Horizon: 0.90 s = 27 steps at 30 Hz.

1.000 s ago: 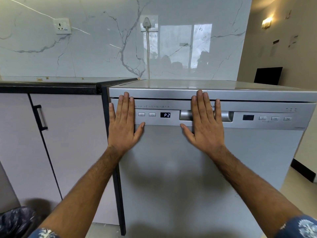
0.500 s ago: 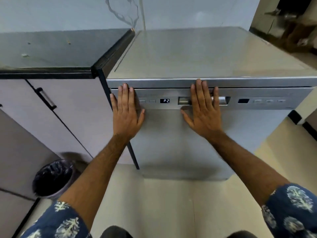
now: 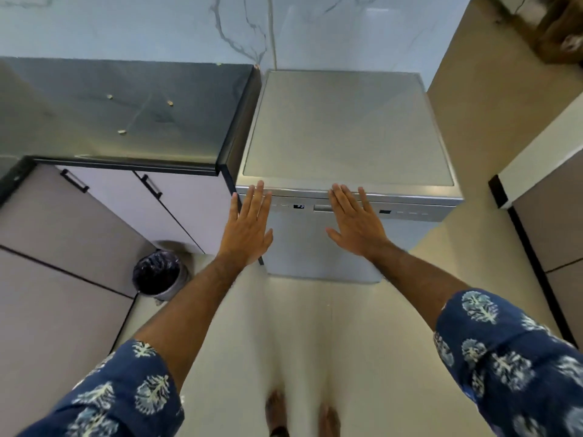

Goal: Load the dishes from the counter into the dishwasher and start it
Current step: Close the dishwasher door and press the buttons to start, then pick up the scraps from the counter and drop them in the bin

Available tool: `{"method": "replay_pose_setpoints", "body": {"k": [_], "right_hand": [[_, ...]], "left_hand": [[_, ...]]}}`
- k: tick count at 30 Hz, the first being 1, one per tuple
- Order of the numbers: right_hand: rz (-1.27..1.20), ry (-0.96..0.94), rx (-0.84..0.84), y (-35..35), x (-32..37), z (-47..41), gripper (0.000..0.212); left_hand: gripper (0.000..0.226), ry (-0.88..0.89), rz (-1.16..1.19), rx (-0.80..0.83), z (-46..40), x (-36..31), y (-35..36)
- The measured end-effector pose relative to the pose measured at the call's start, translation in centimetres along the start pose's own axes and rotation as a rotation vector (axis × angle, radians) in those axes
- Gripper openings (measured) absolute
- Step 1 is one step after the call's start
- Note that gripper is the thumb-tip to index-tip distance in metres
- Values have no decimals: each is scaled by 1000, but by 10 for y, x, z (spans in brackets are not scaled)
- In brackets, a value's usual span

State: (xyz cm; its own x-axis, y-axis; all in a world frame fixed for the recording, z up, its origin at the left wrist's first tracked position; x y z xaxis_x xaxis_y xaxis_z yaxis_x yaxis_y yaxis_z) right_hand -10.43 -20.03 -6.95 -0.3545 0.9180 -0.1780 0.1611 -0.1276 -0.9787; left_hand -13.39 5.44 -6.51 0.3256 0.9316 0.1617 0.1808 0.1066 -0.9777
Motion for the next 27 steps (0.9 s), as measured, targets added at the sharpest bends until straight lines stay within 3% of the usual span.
{"method": "replay_pose_setpoints", "body": {"k": [6, 13, 27], "right_hand": [[-197, 56, 49, -79, -7, 3, 86], [-223, -54, 13, -140, 14, -23, 83], [-217, -309, 16, -184, 153, -213, 76]], "left_hand": [[86, -63, 49, 74, 19, -5, -73], [81, -147, 51, 28, 33, 35, -134], [70, -370, 26, 21, 28, 243, -127]]}}
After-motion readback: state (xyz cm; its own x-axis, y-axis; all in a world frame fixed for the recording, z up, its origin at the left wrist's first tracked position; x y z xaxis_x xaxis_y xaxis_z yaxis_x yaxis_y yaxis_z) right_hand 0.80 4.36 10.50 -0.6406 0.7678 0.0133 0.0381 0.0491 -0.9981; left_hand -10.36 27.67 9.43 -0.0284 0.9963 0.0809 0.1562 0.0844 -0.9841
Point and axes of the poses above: each hand's wrist, its own z-axis away from the middle knuckle, its own y-axis out of the palm, x = y × z, the point moved 4 cm from there along -z, towards the middle knuckle, and after that the axes turned 4 degrees about y, right-handed, at the moved point
